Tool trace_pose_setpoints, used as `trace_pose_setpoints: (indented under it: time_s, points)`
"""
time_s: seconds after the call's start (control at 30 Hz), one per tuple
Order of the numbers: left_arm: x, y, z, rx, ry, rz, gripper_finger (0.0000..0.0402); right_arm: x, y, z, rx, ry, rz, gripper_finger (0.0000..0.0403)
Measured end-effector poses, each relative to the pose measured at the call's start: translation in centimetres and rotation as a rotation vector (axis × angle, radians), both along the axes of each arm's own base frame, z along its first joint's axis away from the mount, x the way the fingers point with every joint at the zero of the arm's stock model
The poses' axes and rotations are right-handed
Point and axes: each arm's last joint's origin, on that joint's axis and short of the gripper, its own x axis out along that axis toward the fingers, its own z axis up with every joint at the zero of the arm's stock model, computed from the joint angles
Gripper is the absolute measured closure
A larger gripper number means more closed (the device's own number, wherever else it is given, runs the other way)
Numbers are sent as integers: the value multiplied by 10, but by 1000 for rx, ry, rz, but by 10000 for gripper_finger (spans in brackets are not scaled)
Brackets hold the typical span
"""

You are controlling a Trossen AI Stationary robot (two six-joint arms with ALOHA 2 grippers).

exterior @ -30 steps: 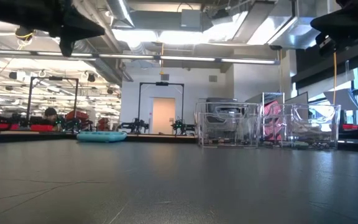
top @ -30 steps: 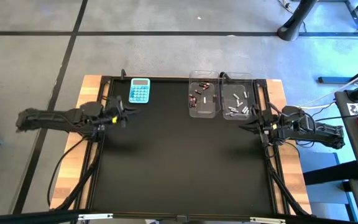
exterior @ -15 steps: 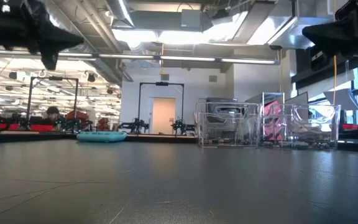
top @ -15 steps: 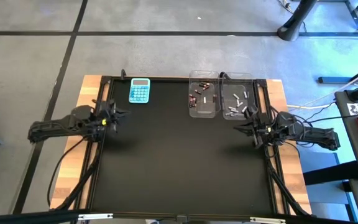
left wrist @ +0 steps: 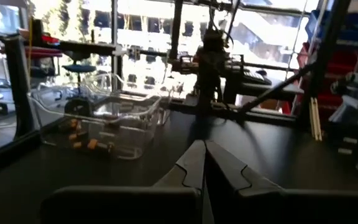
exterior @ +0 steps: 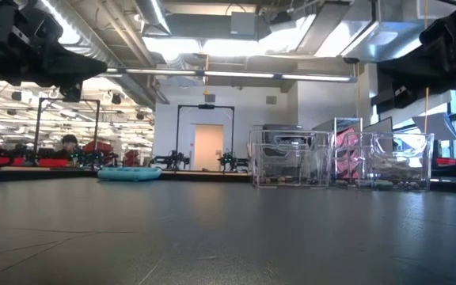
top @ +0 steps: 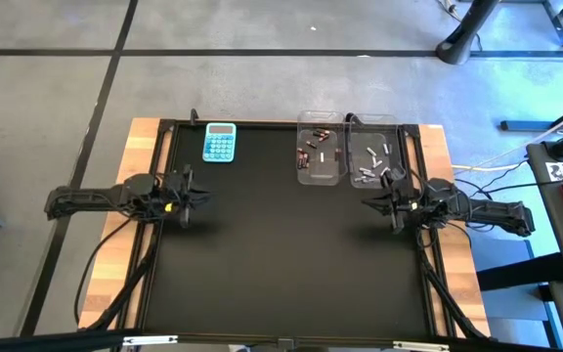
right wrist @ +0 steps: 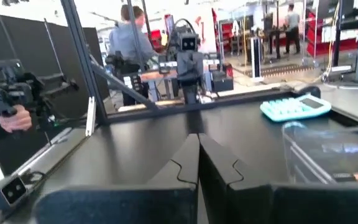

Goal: Sort batteries
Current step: Return to Home Position

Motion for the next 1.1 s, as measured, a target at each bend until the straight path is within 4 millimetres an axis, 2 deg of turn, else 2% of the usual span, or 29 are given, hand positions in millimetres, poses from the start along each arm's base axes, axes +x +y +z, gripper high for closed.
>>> trace_pose_setpoints:
  time_s: [0.3, 1.1]
  points:
    - [0, -1, -1, 16, 15, -9, 398, 2, -4, -6, -21, 61, -134, 395]
    - [0, -1, -1, 49, 20, -8, 398, 2, -4, -7, -21, 68, -137, 395]
